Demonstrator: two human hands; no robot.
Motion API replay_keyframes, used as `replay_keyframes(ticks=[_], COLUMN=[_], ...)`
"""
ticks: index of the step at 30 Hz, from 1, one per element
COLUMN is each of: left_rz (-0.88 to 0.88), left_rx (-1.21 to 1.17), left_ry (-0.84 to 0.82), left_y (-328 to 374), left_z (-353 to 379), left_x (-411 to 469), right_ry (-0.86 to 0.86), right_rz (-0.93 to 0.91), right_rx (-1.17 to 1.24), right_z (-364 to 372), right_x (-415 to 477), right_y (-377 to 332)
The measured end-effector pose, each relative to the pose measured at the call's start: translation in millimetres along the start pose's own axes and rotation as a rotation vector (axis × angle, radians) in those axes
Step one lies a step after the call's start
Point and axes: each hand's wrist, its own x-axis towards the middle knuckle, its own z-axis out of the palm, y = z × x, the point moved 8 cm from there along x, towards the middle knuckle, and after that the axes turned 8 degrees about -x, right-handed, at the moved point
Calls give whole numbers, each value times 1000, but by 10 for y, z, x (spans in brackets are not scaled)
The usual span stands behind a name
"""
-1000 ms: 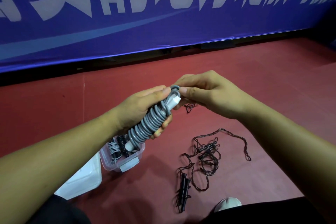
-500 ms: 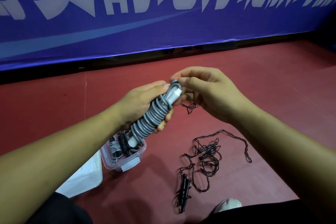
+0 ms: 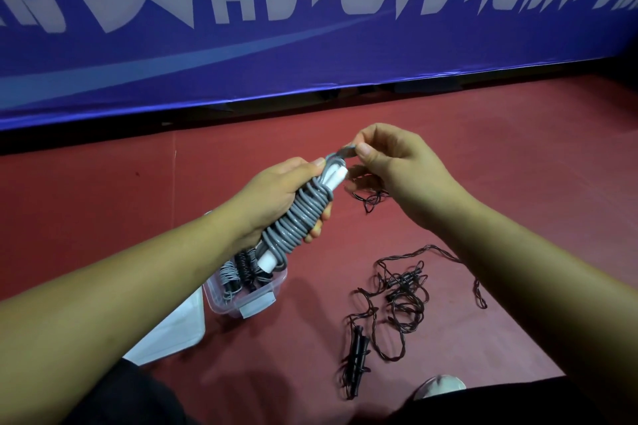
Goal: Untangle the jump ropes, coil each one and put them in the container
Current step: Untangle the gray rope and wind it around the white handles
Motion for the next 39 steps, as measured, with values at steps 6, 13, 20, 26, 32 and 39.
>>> replay_keyframes(ticks=[6, 13, 20, 26, 32, 39], left_rz=[41, -62, 17, -159, -188, -14], left_rx=[-72, -125, -211, -19, 738, 1007], left_ry=[62, 159, 234, 261, 82, 35], left_y=[44, -78, -97, -185, -632, -1390], left_z=[-68, -394, -688, -1314, -2029, -2765], left_x=[22, 121, 229, 227, 190, 391], right_ry=[76, -1, -21, 18, 6, -159], right_rz=[-55, -72, 124, 227, 258, 383], right_rx=[-39, -268, -43, 133, -40, -150], right_z=[31, 415, 841, 1287, 1886, 2725], right_x=[33, 138, 567, 942, 1300, 1758], right_y=[15, 116, 425, 800, 1406, 2371])
